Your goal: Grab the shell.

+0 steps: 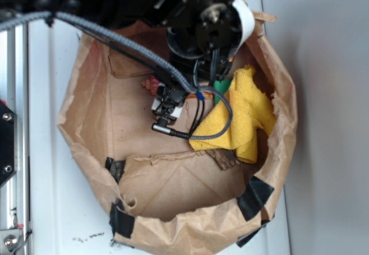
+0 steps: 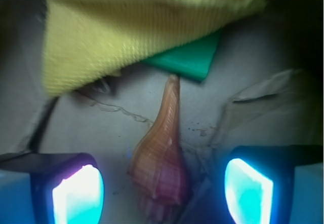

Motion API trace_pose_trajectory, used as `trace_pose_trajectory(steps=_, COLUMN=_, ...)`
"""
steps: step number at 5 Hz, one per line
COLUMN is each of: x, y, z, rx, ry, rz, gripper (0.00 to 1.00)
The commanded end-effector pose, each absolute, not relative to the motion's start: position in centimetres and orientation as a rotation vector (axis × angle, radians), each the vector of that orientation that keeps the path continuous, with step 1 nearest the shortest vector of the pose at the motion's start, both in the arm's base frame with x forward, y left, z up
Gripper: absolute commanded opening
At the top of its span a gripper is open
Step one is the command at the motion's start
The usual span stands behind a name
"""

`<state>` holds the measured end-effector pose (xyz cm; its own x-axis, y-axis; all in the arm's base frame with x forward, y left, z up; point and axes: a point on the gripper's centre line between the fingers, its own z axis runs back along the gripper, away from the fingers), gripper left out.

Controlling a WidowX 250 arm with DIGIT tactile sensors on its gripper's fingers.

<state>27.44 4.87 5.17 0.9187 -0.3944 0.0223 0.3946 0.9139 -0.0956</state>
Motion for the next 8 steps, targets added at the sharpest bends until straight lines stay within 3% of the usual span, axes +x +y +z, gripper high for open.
trace_pose_trajectory(steps=1, x=28.1, y=4.3, z=3.4, rx=-0.051, ry=-0.015, rz=-0.397, gripper=1.00)
trace_pose_trajectory(steps=2, x=28.4, y=3.9, z=1.9, rx=-0.004, ry=-0.023, rz=-0.382, gripper=1.00)
trace_pose_trajectory(steps=3, x=28.5, y=4.2, z=1.8, rx=0.025, ry=-0.043, rz=-0.330, gripper=0.54)
trace_pose_trajectory(steps=4, x=29.3, y=5.3, z=2.5, rx=-0.014, ry=-0.051, rz=-0.277, gripper=0.00)
trace_pose_trajectory(steps=5, x=30.1, y=5.7, z=3.0, rx=-0.016, ry=-0.064, rz=-0.253, gripper=0.00)
trace_pose_trajectory(steps=7, x=30.2, y=5.9, z=9.2, rx=-0.090, ry=-0.076, rz=-0.215, gripper=0.00)
trace_pose_trajectory(steps=8, x=30.2, y=4.2, z=11.6, rx=-0.014, ry=-0.044, rz=-0.120, gripper=0.00)
